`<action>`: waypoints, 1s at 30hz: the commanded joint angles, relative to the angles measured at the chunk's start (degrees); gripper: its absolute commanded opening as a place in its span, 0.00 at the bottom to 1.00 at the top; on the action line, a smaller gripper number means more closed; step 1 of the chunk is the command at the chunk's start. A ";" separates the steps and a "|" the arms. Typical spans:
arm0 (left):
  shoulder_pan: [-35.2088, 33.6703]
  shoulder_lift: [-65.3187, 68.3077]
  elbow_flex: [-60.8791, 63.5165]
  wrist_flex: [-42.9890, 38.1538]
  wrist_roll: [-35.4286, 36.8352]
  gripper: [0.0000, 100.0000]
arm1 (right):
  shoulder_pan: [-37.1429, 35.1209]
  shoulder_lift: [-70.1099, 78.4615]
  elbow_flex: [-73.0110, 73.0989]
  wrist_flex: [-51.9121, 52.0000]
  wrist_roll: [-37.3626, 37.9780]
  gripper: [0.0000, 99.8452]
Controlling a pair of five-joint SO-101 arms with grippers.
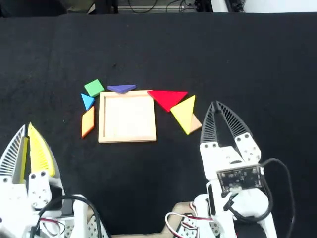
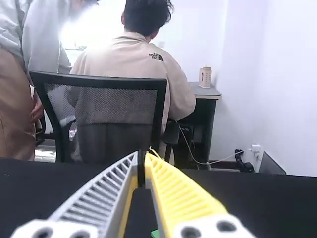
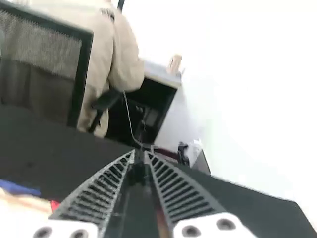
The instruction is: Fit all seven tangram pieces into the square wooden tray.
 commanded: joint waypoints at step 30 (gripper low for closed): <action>-9.89 75.87 -12.35 6.51 -13.89 0.13 | -5.27 94.99 -77.23 40.09 -2.90 0.19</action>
